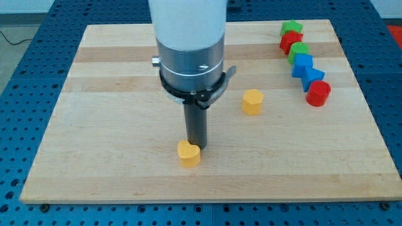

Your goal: Separate the red star from green star

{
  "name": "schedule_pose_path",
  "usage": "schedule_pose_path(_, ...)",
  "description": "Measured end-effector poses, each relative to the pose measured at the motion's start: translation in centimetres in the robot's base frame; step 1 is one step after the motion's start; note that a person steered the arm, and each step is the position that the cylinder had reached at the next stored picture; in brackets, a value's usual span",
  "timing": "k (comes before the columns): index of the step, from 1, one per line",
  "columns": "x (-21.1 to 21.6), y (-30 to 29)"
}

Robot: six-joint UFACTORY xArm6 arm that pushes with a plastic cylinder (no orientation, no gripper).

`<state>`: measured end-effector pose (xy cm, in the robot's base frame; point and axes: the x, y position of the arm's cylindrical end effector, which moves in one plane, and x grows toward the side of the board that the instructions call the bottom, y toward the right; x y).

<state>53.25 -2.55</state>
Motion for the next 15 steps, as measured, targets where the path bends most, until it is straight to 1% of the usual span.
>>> schedule_pose_path(1, 0.1, 0.1)
schedule_pose_path(2, 2.5, 0.1)
schedule_pose_path(3, 3.8, 0.1)
schedule_pose_path(4, 3.5, 0.2)
schedule_pose_path(5, 2.5, 3.0)
schedule_pose_path(7, 2.4, 21.0)
schedule_pose_path(8, 0.5, 27.7)
schedule_pose_path(9, -4.4, 31.2)
schedule_pose_path(10, -10.6, 32.2)
schedule_pose_path(11, -17.1, 31.2)
schedule_pose_path(12, -23.0, 28.8)
schedule_pose_path(13, -26.9, 24.7)
schedule_pose_path(15, -27.5, 13.1)
